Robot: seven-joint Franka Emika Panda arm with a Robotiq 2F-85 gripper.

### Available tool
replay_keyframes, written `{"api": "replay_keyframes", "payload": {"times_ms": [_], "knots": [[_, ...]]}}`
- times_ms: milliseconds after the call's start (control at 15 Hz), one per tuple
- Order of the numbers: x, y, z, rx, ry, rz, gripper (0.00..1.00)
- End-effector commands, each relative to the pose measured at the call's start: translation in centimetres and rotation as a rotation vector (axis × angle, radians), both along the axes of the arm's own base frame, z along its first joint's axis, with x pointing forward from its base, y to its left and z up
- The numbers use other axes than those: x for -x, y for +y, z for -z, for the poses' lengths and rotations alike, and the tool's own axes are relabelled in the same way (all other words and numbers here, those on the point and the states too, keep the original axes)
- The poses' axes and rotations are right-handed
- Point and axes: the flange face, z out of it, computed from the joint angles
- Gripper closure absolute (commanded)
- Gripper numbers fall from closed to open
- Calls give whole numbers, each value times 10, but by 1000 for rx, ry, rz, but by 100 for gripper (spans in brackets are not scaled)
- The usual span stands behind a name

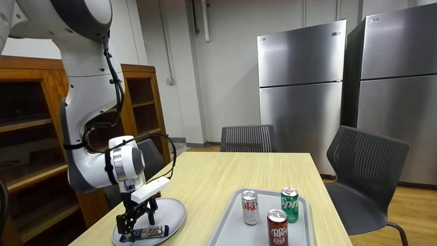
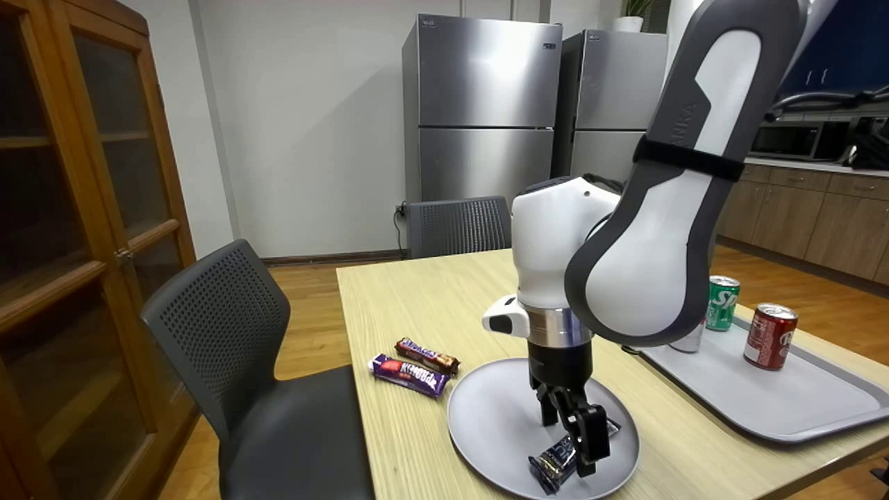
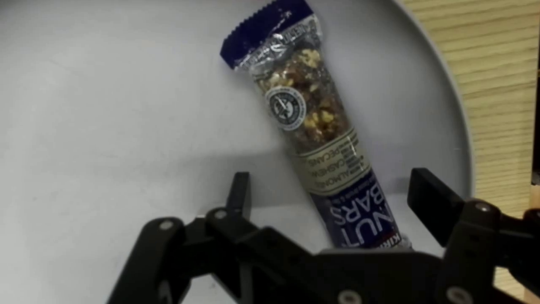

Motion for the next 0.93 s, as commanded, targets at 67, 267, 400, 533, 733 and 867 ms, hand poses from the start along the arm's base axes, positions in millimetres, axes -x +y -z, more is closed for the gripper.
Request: {"api": "replay_keyframes", "payload": {"times_ms": [67,267,400,533,733,867], "knots": [[-9,0,1,-11,-20,-14,44],[-10,-1,2,-12,-20,-11,66],[-9,-1,2,-12,-20,-9,81],[-10,-1,-1,-9,-26,-9,92],[-13,2,-13,-14,-36,-7,92],[-16,5,-24,-14,-50,-8,92]]}}
